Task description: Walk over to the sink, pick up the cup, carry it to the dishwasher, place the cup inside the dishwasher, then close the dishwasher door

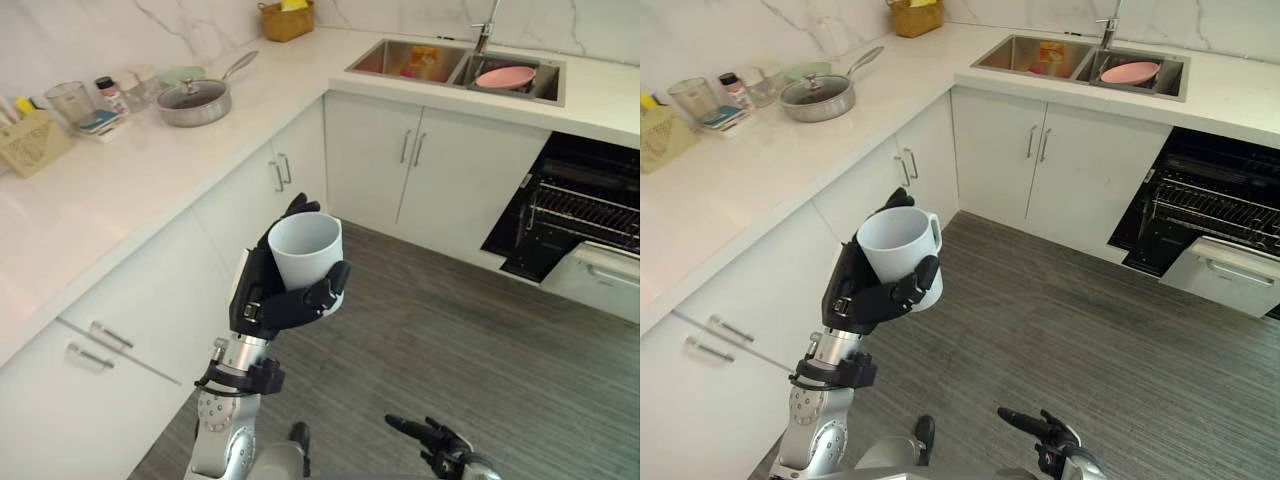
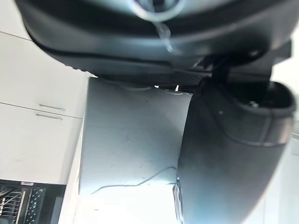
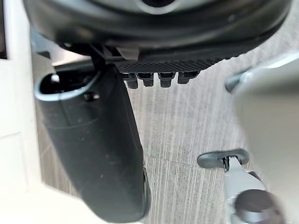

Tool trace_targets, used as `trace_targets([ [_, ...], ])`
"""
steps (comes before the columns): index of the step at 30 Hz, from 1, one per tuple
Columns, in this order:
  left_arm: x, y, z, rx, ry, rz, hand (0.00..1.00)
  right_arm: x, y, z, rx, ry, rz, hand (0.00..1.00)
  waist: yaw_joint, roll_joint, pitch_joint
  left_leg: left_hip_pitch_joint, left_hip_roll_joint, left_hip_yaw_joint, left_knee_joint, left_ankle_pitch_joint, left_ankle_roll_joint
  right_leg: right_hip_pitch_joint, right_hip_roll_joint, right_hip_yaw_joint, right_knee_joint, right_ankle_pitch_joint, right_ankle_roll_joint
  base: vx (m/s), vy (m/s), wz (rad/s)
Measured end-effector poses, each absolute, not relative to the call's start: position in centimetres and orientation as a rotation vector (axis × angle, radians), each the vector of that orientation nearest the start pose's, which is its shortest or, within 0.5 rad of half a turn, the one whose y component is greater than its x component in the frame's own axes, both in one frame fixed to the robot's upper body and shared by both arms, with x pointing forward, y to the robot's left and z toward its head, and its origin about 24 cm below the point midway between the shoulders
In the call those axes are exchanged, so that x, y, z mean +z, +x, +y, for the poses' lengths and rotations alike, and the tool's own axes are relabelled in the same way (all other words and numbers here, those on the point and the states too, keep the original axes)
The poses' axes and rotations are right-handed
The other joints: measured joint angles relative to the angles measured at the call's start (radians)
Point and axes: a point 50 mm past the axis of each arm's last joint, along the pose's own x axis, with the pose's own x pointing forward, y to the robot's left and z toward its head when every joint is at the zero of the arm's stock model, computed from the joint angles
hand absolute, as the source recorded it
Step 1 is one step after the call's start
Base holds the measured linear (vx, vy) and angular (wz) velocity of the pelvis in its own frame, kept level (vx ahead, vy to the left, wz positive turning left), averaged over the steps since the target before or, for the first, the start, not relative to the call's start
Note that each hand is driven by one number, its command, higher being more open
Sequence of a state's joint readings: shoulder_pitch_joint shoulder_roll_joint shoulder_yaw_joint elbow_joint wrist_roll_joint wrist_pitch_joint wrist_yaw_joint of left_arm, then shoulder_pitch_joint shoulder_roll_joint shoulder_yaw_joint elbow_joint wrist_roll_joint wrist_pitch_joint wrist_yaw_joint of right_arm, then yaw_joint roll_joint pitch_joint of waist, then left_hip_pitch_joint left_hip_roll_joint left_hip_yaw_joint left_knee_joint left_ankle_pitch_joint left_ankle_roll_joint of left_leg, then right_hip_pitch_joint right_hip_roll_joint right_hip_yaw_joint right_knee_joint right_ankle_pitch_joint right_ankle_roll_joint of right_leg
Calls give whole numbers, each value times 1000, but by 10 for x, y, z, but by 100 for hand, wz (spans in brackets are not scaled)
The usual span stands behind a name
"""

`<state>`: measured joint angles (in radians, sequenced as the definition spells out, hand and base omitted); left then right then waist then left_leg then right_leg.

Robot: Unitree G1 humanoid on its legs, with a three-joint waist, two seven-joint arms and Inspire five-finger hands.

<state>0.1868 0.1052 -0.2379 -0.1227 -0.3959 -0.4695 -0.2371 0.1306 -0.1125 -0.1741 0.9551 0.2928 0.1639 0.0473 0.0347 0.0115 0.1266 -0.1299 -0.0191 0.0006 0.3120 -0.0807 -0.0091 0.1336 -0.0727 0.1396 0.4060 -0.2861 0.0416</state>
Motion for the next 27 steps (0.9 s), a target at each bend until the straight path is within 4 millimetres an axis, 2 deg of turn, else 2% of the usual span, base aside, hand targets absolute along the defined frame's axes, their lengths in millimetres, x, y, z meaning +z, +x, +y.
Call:
trace_targets([
  [1, 70, 204, 123, -350, -323, -389, 0, -163, 72, -211, -411, 372, 1184, 100, 5, -12, 0, 59, -13, 31, -27, -38, 22, -53, -11, -14, 166, 13, 24, 264, 221, -46],
  [2, 70, 204, 125, -351, -321, -388, 0, -163, 72, -209, -426, 396, 1183, 100, 5, -21, 5, 96, -22, 46, -51, -50, 31, -93, -26, -27, 268, 40, 67, 244, 209, -67],
  [3, 70, 205, 126, -359, -319, -384, 0, -163, 72, -209, -446, 427, 1175, 100, 2, -36, 10, 161, -32, 67, -98, -53, 43, -163, -48, -41, 423, 127, 111, 187, 152, -66],
  [4, 70, 206, 126, -377, -306, -375, 0, -163, 70, -210, -455, 436, 1173, 100, -7, -40, 1, 234, -33, 88, -152, -57, 53, -245, -58, -62, 589, 204, 86, 231, 174, -60],
  [5, 69, 205, 125, -390, -298, -371, 0, -163, 69, -211, -456, 431, 1174, 100, -18, -42, -6, 256, -26, 98, -169, -64, 64, -309, -63, -94, 664, 181, 52, 308, 176, -37],
  [6, 72, 207, 120, -416, -289, -376, 0, -163, 68, -212, -457, 426, 1164, 100, -38, -34, -24, 274, -13, 103, -176, -78, 67, -388, -68, -160, 695, 146, 24, 217, 108, -14],
  [7, 73, 208, 118, -429, -277, -381, 0, -162, 68, -213, -460, 423, 1161, 100, -44, -35, -26, 283, -6, 108, -184, -74, 56, -420, -69, -194, 685, 132, 22, 394, 104, -18],
  [8, 76, 211, 112, -465, -269, -383, 0, -162, 70, -214, -469, 418, 1148, 100, -55, -35, -26, 313, 12, 127, -210, -76, 45, -479, -76, -290, 606, 100, 16, 375, 78, -21],
  [9, 77, 212, 111, -473, -267, -382, 0, -162, 71, -214, -479, 420, 1141, 100, -61, -32, -24, 323, 20, 133, -217, -78, 35, -487, -81, -336, 547, 92, 10, 552, 90, -37],
  [10, 79, 215, 108, -485, -268, -379, 0, -161, 73, -213, -501, 418, 1129, 100, -78, -28, -13, 354, 44, 150, -224, -94, 7, -477, -79, -443, 367, 90, -2, 368, 29, -35],
  [11, 79, 216, 107, -488, -267, -378, 0, -161, 73, -213, -511, 412, 1130, 100, -80, -26, -12, 369, 53, 160, -223, -105, -11, -467, -70, -476, 281, 94, -10, 461, 11, -54],
  [12, 80, 217, 107, -491, -266, -377, 0, -162, 72, -213, -524, 400, 1139, 100, -80, -26, -12, 397, 63, 181, -219, -124, -40, -443, -46, -503, 135, 126, -35, 500, -18, -59],
  [13, 81, 217, 106, -495, -265, -379, 0, -163, 64, -210, -530, 366, 1168, 100, -80, -45, -18, 435, 58, 201, -199, -159, -69, -386, -24, -511, -71, 243, -63, 631, -43, -63],
  [14, 81, 219, 105, -497, -271, -384, 0, -164, 57, -210, -542, 338, 1193, 100, -78, -35, -7, 476, 65, 202, -160, -218, -72, -344, -6, -512, -112, 379, -156, 600, -27, -53],
  [15, 81, 218, 101, -501, -283, -380, 0, -163, 59, -216, -559, 325, 1188, 100, -84, -14, -2, 474, 88, 207, -136, -233, -76, -337, 19, -504, -114, 373, -166, 534, -53, -53],
  [16, 82, 216, 95, -533, -279, -385, 0, -162, 61, -220, -573, 309, 1181, 100, -82, 8, -5, 460, 110, 213, -112, -231, -74, -337, 50, -489, -132, 361, -163, 310, -30, -42],
  [17, 84, 216, 93, -546, -275, -395, 0, -161, 63, -221, -577, 304, 1175, 100, -82, 15, -1, 459, 117, 216, -105, -229, -75, -340, 59, -488, -129, 348, -160, 315, -92, -35],
  [18, 85, 215, 86, -578, -263, -403, 0, -160, 65, -222, -587, 295, 1168, 100, -81, 14, 2, 457, 128, 239, -80, -224, -78, -350, 68, -486, -103, 306, -149, 264, -108, -20],
  [19, 84, 212, 81, -595, -257, -398, 0, -159, 65, -221, -597, 288, 1159, 100, -79, 9, 6, 436, 147, 266, 28, -224, -78, -336, 77, -484, -84, 261, -152, 313, -135, -18],
  [20, 83, 211, 79, -602, -257, -395, 0, -158, 64, -221, -603, 285, 1153, 100, -78, 11, 10, 408, 167, 273, 129, -221, -75, -315, 84, -484, -88, 250, -154, 233, -128, -22],
  [21, 86, 209, 75, -603, -260, -408, 0, -155, 62, -223, -607, 272, 1141, 100, -72, 20, 18, 301, 228, 273, 408, -153, -14, -268, 106, -479, -101, 230, -155, 234, -106, -29],
  [22, 94, 205, 73, -590, -290, -442, 0, -151, 65, -224, -599, 256, 1114, 100, -68, 26, 24, 172, 285, 237, 668, 38, 41, -225, 131, -465, -122, 215, -157, 242, -80, -38],
  [23, 98, 203, 73, -586, -306, -463, 0, -149, 66, -223, -590, 248, 1102, 100, -61, 30, 23, 115, 304, 211, 767, 104, 54, -209, 144, -453, -131, 211, -158, 277, -35, -58],
  [24, 107, 200, 72, -588, -329, -508, 0, -146, 70, -223, -584, 243, 1077, 100, -42, 35, 22, 15, 325, 173, 903, 76, 23, -180, 165, -426, -146, 200, -161, 288, -14, -64],
  [25, 111, 198, 71, -597, -341, -546, 0, -143, 75, -222, -587, 239, 1053, 100, -26, 31, 21, -58, 331, 162, 940, 33, 13, -137, 176, -403, -183, 199, -161, 292, -23, -62],
  [26, 112, 197, 72, -599, -343, -559, 0, -143, 77, -222, -589, 241, 1043, 100, -21, 28, 18, -80, 333, 170, 922, 8, 13, -117, 176, -394, -203, 199, -160, 296, -34, -57],
  [27, 113, 195, 73, -603, -348, -580, 0, -141, 82, -221, -590, 244, 1020, 100, -9, 27, 13, -105, 334, 195, 829, -45, 5, -80, 176, -372, -241, 202, -155, 313, -8, -63],
])
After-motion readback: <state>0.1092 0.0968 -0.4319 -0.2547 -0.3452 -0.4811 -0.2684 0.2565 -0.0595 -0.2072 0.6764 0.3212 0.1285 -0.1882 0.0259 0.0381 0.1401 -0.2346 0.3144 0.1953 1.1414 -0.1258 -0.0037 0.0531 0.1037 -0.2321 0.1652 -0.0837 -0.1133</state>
